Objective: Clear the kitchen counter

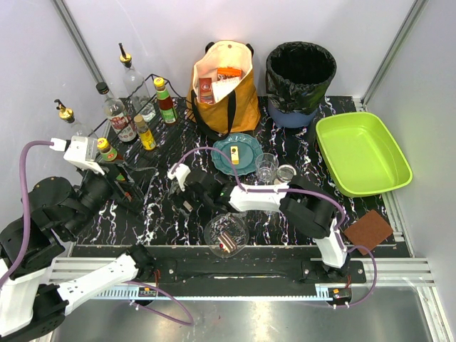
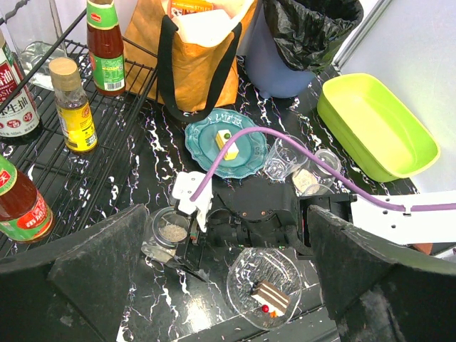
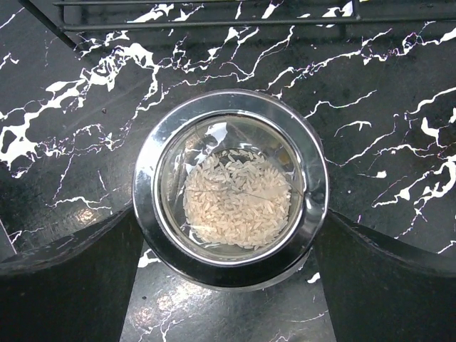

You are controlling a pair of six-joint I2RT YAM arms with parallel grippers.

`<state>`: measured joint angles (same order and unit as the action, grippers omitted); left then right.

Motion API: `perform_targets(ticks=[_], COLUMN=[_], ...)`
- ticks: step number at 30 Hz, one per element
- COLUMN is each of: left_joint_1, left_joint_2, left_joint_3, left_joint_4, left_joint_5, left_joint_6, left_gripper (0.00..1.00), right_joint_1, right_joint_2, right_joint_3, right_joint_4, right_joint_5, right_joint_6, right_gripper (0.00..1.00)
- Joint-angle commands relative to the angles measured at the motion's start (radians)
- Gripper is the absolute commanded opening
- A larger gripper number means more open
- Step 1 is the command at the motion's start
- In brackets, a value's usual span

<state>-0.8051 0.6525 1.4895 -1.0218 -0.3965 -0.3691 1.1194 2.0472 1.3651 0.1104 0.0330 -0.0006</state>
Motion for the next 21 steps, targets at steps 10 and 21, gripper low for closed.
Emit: perform_targets(ticks=[10, 21], left_joint_1=[0.0, 0.0], left_joint_2=[0.015, 0.021], left_joint_3=[-0.003, 0.055], left_joint_4=[0.035, 0.025], left_joint_5=[-0.015, -0.022], left_joint_6=[0.015, 0.027], left_gripper=[0.99, 0.99], right_joint_1=[0.0, 0.002], right_joint_2=[0.047, -0.012], right_joint_3=[0.068, 0.153], right_joint_4=[-0.005, -0.009], right_joint_5=[-0.01, 0.002], right_joint_6=[0.025, 0.079], right_gripper=[0.65, 0.39])
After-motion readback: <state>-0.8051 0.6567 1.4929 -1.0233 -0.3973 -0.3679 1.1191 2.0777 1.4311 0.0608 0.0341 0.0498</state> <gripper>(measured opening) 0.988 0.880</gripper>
